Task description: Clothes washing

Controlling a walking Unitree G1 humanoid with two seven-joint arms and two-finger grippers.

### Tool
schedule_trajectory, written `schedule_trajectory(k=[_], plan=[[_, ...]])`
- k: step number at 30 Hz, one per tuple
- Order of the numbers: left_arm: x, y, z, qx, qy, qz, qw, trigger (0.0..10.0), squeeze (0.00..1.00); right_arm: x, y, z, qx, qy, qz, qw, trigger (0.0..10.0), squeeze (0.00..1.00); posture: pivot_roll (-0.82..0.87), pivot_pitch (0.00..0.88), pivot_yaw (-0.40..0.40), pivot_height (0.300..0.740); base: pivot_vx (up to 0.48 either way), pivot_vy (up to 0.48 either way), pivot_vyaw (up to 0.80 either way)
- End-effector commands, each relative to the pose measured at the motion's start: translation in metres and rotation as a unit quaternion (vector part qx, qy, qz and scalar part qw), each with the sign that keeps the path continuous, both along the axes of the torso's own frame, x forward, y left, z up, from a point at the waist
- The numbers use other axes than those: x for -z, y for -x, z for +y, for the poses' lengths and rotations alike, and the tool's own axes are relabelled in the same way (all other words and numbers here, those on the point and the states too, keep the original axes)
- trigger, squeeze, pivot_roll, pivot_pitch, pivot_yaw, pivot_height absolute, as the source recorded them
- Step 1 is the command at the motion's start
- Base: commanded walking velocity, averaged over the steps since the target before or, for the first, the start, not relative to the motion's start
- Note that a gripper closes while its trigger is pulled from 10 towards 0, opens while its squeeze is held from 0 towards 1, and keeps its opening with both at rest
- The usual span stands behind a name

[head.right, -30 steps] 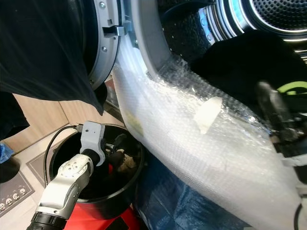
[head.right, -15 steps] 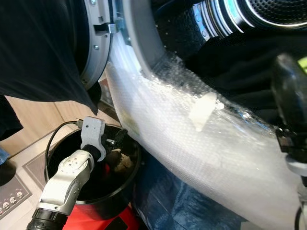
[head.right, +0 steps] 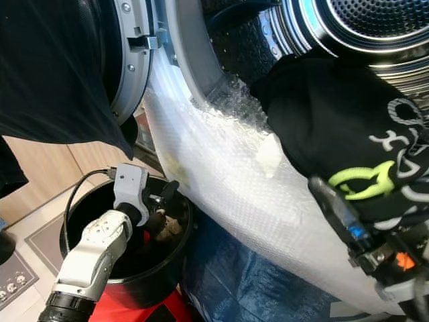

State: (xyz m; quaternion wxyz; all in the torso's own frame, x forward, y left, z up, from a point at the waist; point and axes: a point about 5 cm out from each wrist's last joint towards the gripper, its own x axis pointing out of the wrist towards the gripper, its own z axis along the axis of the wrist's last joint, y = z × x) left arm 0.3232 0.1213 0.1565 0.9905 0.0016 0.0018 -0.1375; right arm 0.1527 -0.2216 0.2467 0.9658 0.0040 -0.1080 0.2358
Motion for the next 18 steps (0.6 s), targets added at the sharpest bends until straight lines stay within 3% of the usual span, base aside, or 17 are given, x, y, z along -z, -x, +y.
schedule_trajectory(k=[1, 3, 6, 15, 17, 18], plan=[[0.0, -0.001, 0.0, 0.003, 0.006, 0.0, 1.0, 10.0, 0.0, 0.005, 0.0, -0.004, 0.007, 0.011, 0.009, 1.0, 10.0, 0.0, -0.02, 0.106, 0.012, 0.74, 0.0, 0.0, 0.0], [0.0, -0.001, 0.0, 0.003, 0.007, 0.0, 1.0, 10.0, 0.0, 0.005, 0.0, -0.004, 0.006, 0.012, 0.009, 1.0, 10.0, 0.0, -0.02, 0.106, 0.012, 0.74, 0.0, 0.0, 0.0], [0.0, 0.001, 0.0, 0.01, 0.011, -0.003, 1.0, 10.0, 0.0, 0.018, 0.006, -0.02, 0.047, -0.017, 0.02, 0.999, 10.0, 0.0, -0.02, 0.109, 0.016, 0.74, 0.0, 0.0, 0.0], [-0.001, 0.002, -0.003, 0.022, 0.019, -0.006, 1.0, 10.0, 0.0, 0.027, 0.01, -0.023, 0.052, -0.025, 0.028, 0.998, 10.0, 0.0, -0.02, 0.109, 0.016, 0.74, 0.0, 0.0, 0.0], [-0.004, 0.01, -0.019, 0.088, 0.03, -0.017, 0.996, 10.0, 0.0, 0.042, 0.008, -0.024, 0.061, -0.056, 0.052, 0.995, 10.0, 0.0, -0.02, 0.11, 0.018, 0.74, 0.0, 0.0, 0.0], [-0.004, 0.01, -0.019, 0.088, 0.03, -0.017, 0.996, 10.0, 0.0, 0.042, 0.008, -0.024, 0.061, -0.056, 0.052, 0.995, 10.0, 0.0, -0.02, 0.11, 0.018, 0.74, 0.0, 0.0, 0.0]])
